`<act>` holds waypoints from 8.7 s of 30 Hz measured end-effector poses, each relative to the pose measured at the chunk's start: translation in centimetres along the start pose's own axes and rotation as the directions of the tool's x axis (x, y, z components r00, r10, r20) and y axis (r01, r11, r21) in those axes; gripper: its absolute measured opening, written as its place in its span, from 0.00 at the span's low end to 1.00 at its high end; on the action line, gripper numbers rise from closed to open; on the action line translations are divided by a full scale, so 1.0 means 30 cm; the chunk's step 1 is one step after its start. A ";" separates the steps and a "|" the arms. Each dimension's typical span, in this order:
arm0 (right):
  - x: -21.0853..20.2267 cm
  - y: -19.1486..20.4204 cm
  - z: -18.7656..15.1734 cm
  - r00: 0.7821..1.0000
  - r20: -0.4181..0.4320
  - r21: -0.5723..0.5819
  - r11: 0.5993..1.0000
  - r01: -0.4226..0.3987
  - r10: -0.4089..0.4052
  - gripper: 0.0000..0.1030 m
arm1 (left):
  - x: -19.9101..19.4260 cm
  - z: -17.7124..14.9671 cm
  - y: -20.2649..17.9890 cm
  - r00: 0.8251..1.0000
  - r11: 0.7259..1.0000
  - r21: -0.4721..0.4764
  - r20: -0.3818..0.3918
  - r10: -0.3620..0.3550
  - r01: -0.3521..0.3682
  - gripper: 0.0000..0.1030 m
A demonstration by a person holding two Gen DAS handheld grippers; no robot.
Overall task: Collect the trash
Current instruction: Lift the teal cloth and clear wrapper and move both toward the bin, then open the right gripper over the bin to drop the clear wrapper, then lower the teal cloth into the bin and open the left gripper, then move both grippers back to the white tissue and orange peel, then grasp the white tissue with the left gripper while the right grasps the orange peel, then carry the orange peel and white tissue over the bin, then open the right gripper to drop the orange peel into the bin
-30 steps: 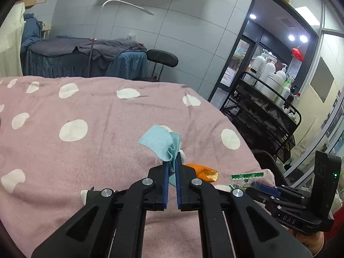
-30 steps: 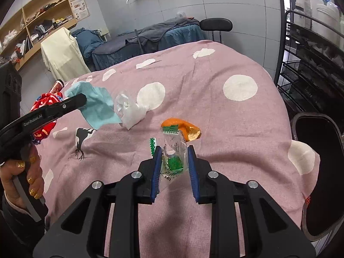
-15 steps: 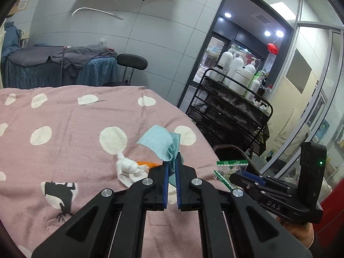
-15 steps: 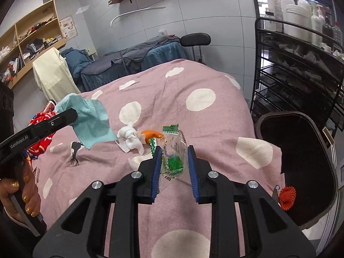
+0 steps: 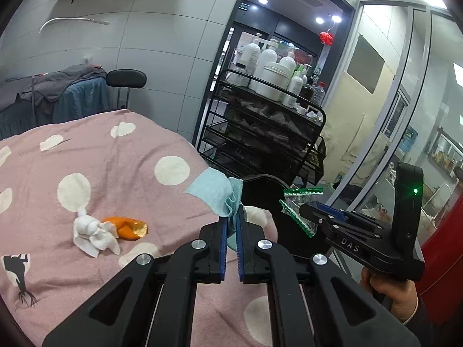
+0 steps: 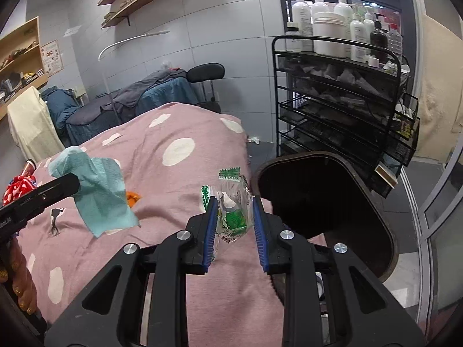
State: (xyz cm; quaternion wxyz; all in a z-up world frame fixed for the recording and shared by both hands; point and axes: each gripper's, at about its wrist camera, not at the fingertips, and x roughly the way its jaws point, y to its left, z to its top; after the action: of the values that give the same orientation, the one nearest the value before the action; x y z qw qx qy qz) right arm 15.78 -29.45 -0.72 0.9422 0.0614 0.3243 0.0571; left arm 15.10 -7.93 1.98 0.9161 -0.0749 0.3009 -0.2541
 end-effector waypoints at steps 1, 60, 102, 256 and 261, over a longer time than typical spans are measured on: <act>0.006 -0.020 0.001 1.000 -0.002 0.006 1.000 0.013 -0.013 0.25 | 0.009 0.002 -0.012 1.000 1.000 0.006 -0.001 -0.006 0.006 0.06; 0.038 -0.399 -0.164 0.956 -0.099 0.189 0.938 0.290 -0.275 0.85 | 0.563 0.016 -0.360 0.946 0.970 0.140 -0.288 -0.152 0.199 0.06; -0.006 -0.331 -0.198 0.964 -0.097 0.144 0.954 0.261 -0.249 0.91 | 0.540 0.024 -0.336 0.961 0.979 0.163 -0.265 -0.074 0.120 0.92; 0.459 -0.439 -0.108 0.916 -0.347 0.052 0.971 0.233 -0.202 0.23 | 0.267 -0.048 -0.218 0.986 0.987 0.154 -0.168 -0.012 0.039 0.31; 0.463 -0.448 -0.121 0.916 -0.344 0.063 0.968 0.241 -0.206 0.47 | 0.288 -0.048 -0.233 0.983 0.985 0.167 -0.183 -0.020 0.051 0.31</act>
State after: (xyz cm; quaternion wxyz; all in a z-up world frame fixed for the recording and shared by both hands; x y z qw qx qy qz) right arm 25.32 -40.37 -13.99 0.8691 0.0622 0.4872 -0.0583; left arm 17.27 -18.34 -1.58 0.8833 0.0222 0.3584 -0.3013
